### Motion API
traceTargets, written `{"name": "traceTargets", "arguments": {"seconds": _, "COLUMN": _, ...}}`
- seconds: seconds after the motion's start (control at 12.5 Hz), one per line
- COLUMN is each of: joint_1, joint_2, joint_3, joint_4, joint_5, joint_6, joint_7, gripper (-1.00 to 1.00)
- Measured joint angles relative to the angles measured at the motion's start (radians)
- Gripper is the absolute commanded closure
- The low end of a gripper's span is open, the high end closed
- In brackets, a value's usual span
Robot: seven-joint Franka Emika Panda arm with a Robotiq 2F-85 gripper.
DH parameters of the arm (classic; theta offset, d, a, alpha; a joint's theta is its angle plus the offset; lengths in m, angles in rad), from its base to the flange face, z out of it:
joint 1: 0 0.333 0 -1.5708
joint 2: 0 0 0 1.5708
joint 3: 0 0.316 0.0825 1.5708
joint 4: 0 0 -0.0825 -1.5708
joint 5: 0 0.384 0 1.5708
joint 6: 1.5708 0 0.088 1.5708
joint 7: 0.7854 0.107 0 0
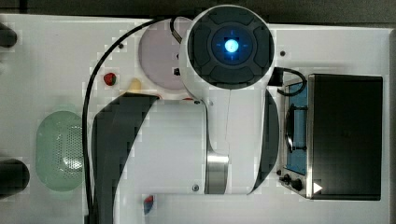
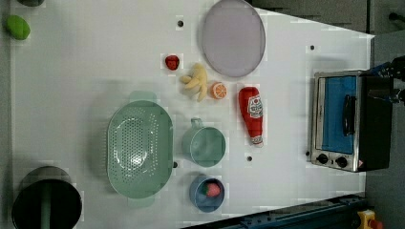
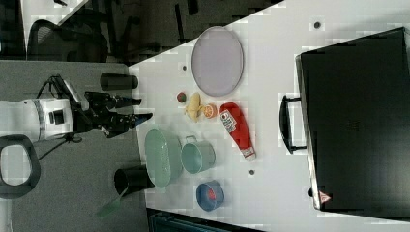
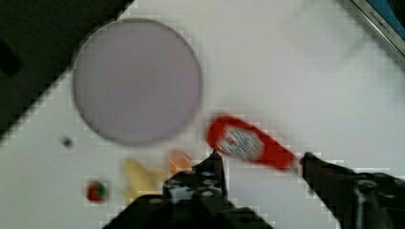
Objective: Pick Ketchup from the table and place it in strainer.
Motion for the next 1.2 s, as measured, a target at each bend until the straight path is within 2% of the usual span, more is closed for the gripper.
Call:
{"name": "traceTargets", "arguments": {"seconds": 0.08, "joint_1": -0.042, "joint_2": -0.068, "joint_3": 0.038, "joint_4": -0.073, "joint_5": 0.018, "joint_6": -0.098, "joint_7": 0.000, "gripper": -0.59}}
{"name": "traceTargets", "arguments": {"seconds": 0.24, "joint_1": -0.083, "joint_2": -0.234, "joint_3": 0.063, "joint_4": -0.200, "joint_5": 0.032, "joint_6": -0.206, "joint_7": 0.001, "gripper": -0.99}}
{"name": "traceTargets", "arguments": {"seconds": 0.4, "joint_1": -0.093, "joint_2": -0.324, "joint_3": 0.072, "joint_4": -0.192, "joint_5": 0.033, "joint_6": -0.203, "joint_7": 0.001, "gripper": -1.00}}
{"name": "traceTargets", "arguments": {"seconds": 0.64, "joint_1": -0.095, "joint_2": -0.322, "joint_3": 0.086, "joint_4": -0.149, "joint_5": 0.035, "joint_6": -0.182, "joint_7": 0.001, "gripper": -1.00}}
{"name": "traceTargets", "arguments": {"seconds": 0.88, "joint_1": -0.094, "joint_2": -0.214, "joint_3": 0.105, "joint_4": -0.183, "joint_5": 0.035, "joint_6": -0.106, "joint_7": -0.053, "gripper": -1.00}}
{"name": "traceTargets", "arguments": {"seconds": 1.2, "joint_1": -0.088, "joint_2": -0.038, "joint_3": 0.092, "joint_4": -0.286, "joint_5": 0.048, "joint_6": 0.054, "joint_7": -0.332, "gripper": -1.00}}
